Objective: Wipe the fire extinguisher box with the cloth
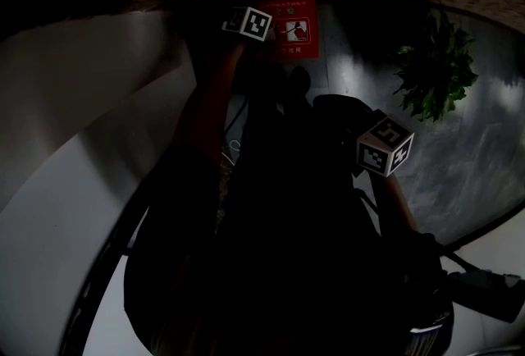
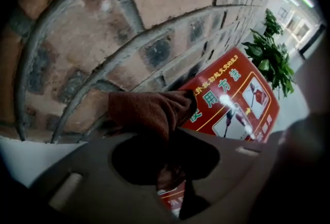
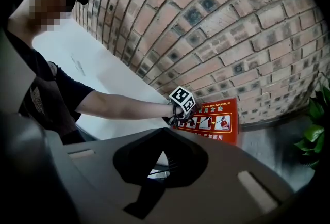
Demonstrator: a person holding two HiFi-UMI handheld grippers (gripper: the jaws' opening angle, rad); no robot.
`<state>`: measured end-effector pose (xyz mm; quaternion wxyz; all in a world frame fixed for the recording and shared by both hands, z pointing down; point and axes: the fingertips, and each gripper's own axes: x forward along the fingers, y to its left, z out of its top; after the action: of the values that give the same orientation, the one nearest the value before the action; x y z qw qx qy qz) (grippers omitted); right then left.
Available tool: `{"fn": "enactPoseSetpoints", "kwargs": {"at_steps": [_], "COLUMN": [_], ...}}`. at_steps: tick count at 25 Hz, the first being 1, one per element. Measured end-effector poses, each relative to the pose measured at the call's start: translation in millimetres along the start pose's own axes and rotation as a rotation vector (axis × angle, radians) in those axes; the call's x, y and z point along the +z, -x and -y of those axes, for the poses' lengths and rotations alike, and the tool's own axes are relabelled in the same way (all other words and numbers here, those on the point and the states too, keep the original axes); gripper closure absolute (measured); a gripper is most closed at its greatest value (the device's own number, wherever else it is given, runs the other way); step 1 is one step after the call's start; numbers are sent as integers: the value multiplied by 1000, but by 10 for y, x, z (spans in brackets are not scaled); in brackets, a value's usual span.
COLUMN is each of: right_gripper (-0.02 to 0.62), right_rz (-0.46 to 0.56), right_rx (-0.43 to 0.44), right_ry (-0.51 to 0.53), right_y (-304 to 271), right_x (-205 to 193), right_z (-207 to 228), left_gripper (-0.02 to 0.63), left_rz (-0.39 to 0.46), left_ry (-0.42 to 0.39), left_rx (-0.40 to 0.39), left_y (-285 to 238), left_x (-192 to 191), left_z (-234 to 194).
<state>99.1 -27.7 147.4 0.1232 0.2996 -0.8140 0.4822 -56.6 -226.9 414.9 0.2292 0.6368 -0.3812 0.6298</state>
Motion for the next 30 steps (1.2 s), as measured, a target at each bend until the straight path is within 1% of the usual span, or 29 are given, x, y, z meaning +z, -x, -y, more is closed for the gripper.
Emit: {"fn": "enactPoseSetpoints", "kwargs": {"at_steps": [3,6,9,15,21,26,30], "right_gripper": [595,595,595,595,595,595,595], "right_rz": [2,27,53,58,83,118,123], "right_rx": [0,-2,-11,-38,-45,-75,-93], "right_ry": [-5,-8,12,-59,-82,-70,-105], "right_y": [38,70,98,210,287,400,476], "right_x": [-21,9,89,-95,-147,-105,-218], "right_z": [22,41,47,176,197,241,309], "left_gripper": [518,518,518,518,517,517,517], "left_rz": [8,26,38,29,57,84,100], "left_ry": [-13,-26,-59,-116,-182,-250,-279], "left_rx": [-15,-42,-50,-69,-92,-112,-112], "left_y": [23,41,51,59,110,157,176], "left_x": [81,201,297,422,634,834,925], "left_z": [108,249,378,543,843,1116,1246]}}
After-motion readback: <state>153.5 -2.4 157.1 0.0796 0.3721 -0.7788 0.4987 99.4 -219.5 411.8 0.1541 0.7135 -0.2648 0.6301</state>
